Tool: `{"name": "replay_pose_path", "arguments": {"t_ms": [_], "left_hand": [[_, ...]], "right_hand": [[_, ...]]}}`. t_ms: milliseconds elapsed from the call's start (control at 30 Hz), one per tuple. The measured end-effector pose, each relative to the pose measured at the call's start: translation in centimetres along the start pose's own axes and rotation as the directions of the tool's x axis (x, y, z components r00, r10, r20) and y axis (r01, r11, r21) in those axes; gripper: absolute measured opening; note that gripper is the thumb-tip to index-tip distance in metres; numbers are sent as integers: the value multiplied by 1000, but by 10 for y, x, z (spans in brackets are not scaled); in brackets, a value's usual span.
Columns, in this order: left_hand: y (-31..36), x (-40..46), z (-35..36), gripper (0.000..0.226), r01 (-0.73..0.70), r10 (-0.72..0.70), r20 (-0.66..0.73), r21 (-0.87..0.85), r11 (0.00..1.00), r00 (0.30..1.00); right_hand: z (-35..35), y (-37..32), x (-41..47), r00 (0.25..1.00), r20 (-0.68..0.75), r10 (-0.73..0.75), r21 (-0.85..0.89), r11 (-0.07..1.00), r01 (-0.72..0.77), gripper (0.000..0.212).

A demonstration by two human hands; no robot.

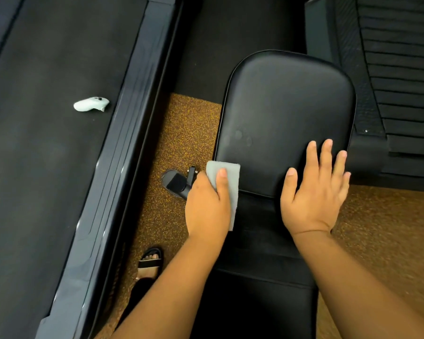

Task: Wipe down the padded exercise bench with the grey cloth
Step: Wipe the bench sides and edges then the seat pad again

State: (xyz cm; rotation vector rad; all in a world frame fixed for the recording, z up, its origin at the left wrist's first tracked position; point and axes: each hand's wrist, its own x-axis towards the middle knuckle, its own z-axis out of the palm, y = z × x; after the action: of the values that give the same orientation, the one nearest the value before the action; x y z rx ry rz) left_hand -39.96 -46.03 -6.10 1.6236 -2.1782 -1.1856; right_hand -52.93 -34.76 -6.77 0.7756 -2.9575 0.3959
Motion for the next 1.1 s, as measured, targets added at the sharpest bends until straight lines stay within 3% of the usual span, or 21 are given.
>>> {"name": "replay_pose_path", "arguments": {"t_ms": [67,267,467,567,733,867,1000,1100], "left_hand": [[17,22,-1,53,45,-45,21,-14,999,999],[68,91,-2,52,-5,15,75,-129,992,997],[37,71,-13,55,136,-80,296,-173,976,952],[20,50,-13,56,149,-104,299,-130,980,949],[37,60,-5,53,-9,18,103,-87,996,995],[77,98,9,66,-231,235,-56,58,971,971],[79,92,22,81,-410,477,-63,421,809,877],[55,57,23,76,-544,600,95,551,633,794]], "right_hand": [[0,0,0,1000,-3,7,2,1000,-6,62],[1,0,0,1000,-7,6,-2,1000,-6,62],[1,1,0,1000,-3,5,2,1000,-5,62],[0,0,0,1000,-4,5,-3,1000,-5,62],[0,0,1,1000,-4,9,9,1000,-9,63],[0,0,0,1000,-5,9,12,1000,-9,63],[1,1,1,1000,2,3,-6,1000,-3,63],[1,2,1,1000,12,-4,-18,1000,4,63]]}}
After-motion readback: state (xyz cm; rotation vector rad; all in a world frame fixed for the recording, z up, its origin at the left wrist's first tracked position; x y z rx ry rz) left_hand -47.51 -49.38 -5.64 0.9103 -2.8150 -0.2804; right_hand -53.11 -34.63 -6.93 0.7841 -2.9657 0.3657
